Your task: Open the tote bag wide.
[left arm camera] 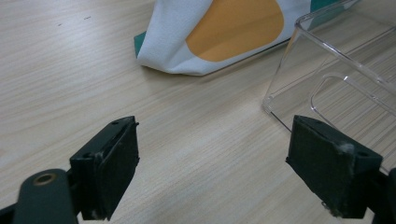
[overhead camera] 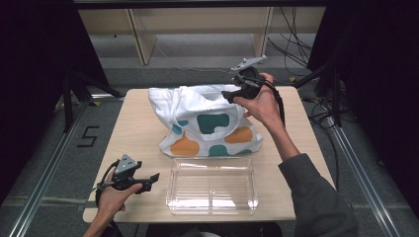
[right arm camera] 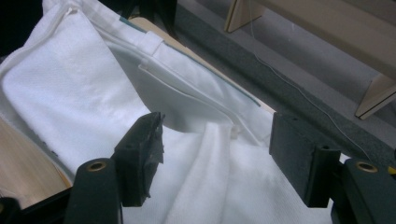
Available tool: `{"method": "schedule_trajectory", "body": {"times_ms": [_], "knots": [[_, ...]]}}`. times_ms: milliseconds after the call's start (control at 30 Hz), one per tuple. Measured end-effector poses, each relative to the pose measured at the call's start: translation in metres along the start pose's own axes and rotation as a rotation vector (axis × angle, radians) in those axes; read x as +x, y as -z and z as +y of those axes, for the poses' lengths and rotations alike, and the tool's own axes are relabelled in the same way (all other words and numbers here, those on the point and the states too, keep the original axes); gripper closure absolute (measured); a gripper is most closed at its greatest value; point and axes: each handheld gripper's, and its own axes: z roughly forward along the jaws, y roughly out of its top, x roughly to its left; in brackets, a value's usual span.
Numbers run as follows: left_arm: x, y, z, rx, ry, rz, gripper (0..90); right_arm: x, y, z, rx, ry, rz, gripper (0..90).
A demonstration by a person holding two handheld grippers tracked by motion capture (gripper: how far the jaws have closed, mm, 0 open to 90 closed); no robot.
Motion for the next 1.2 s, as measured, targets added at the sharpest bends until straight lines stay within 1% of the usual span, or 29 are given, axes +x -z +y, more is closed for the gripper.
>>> {"method": "schedule_trajectory", "body": {"times_ms": [33, 100, 133, 167, 233, 267, 333, 367, 400, 433, 467, 500, 533, 567, 600, 633, 667, 733, 767, 833, 867, 900, 933, 967, 1033, 1067, 1133, 1167, 1200], "knots": [[0.0, 0.0, 0.0, -0.001, 0.003, -0.001, 15.7, -0.001, -0.004, 0.0, -0.002, 0.003, 0.008, 36.8], [0.0, 0.0, 0.0, 0.002, -0.002, -0.003, 15.7, -0.003, -0.008, 0.001, 0.026, -0.007, 0.015, 38.6], [0.0, 0.0, 0.0, 0.002, -0.002, -0.001, 15.7, -0.004, -0.012, 0.0, 0.02, 0.002, 0.011, 39.2], [0.0, 0.0, 0.0, -0.001, 0.002, 0.001, 15.7, -0.004, -0.014, 0.0, 0.032, -0.007, 0.013, 40.3], [0.001, 0.0, 0.0, 0.002, -0.009, 0.002, 15.7, -0.006, -0.019, -0.001, 0.038, -0.009, 0.001, 42.2], [0.001, 0.0, 0.0, 0.003, -0.01, 0.002, 15.6, -0.007, -0.02, 0.0, 0.059, -0.012, 0.012, 44.3], [0.0, 0.0, 0.0, 0.0, -0.006, 0.002, 15.6, -0.008, -0.022, 0.0, 0.07, -0.023, 0.031, 47.4], [0.001, 0.0, 0.0, 0.003, -0.01, 0.002, 15.6, -0.008, -0.024, 0.001, 0.071, -0.017, 0.04, 48.3], [0.001, 0.0, 0.0, 0.002, -0.011, 0.004, 15.6, -0.006, -0.027, 0.0, 0.063, -0.043, 0.036, 49.5], [0.001, 0.0, 0.0, -0.001, -0.007, 0.003, 15.6, -0.006, -0.027, 0.001, 0.096, -0.021, 0.039, 51.2], [0.001, 0.0, 0.0, -0.001, -0.006, 0.004, 15.6, -0.007, -0.028, 0.001, 0.103, -0.014, 0.039, 53.1], [0.0, 0.0, 0.0, -0.002, -0.008, 0.007, 15.6, -0.007, -0.029, 0.001, 0.105, -0.012, 0.039, 57.9], [0.001, 0.0, 0.0, -0.003, -0.023, 0.008, 15.6, -0.007, -0.029, 0.002, 0.105, -0.004, 0.046, 62.2], [0.0, 0.0, 0.0, -0.004, -0.01, 0.009, 15.6, -0.007, -0.03, 0.001, 0.09, 0.005, 0.04, 66.1], [0.001, 0.0, 0.0, -0.002, -0.012, 0.008, 15.6, -0.008, -0.028, 0.002, 0.095, 0.023, 0.043, 72.0], [0.001, 0.001, 0.0, -0.001, -0.021, 0.011, 15.5, -0.007, -0.026, 0.003, 0.088, 0.047, 0.029, 77.2], [0.001, 0.001, 0.0, 0.0, -0.02, 0.012, 15.6, -0.006, -0.022, 0.003, 0.089, 0.07, 0.031, 80.7], [0.001, 0.0, 0.0, -0.001, -0.014, 0.008, 15.5, -0.007, -0.015, 0.004, 0.069, 0.104, 0.038, 86.2], [0.001, 0.0, 0.0, 0.0, -0.009, 0.01, 15.6, -0.005, -0.008, 0.005, 0.06, 0.096, 0.038, 86.9], [0.001, 0.001, 0.0, 0.0, -0.018, 0.011, 15.5, -0.003, 0.003, 0.005, 0.024, 0.122, 0.05, 87.2], [0.001, 0.0, 0.0, 0.0, -0.013, 0.012, 15.6, -0.004, 0.008, 0.005, 0.019, 0.144, 0.057, 87.3], [0.001, 0.0, 0.0, 0.0, -0.015, 0.011, 15.6, -0.002, 0.016, 0.004, 0.007, 0.135, 0.06, 87.4], [0.001, 0.0, 0.0, 0.001, -0.016, 0.012, 15.5, -0.002, 0.02, 0.003, -0.01, 0.151, 0.053, 87.4], [0.001, 0.0, 0.0, 0.001, -0.014, 0.013, 15.6, 0.0, 0.028, 0.002, -0.015, 0.156, 0.065, 87.5], [0.001, 0.0, 0.0, 0.0, -0.015, 0.015, 15.6, 0.002, 0.041, -0.001, -0.066, 0.188, 0.065, 87.6], [0.002, 0.0, 0.0, 0.002, -0.004, 0.011, 15.6, 0.001, 0.048, -0.004, -0.084, 0.206, 0.067, 87.6], [0.002, 0.0, 0.0, -0.004, 0.002, 0.013, 15.8, 0.001, 0.06, -0.009, -0.119, 0.193, 0.074, 87.7], [0.002, 0.001, 0.0, -0.01, 0.0, 0.015, 16.5, 0.0, 0.066, -0.013, -0.13, 0.208, 0.073, 87.7], [0.003, 0.001, 0.0, -0.011, -0.005, 0.011, 17.1, 0.001, 0.07, -0.016, -0.123, 0.202, 0.082, 87.7]]}}
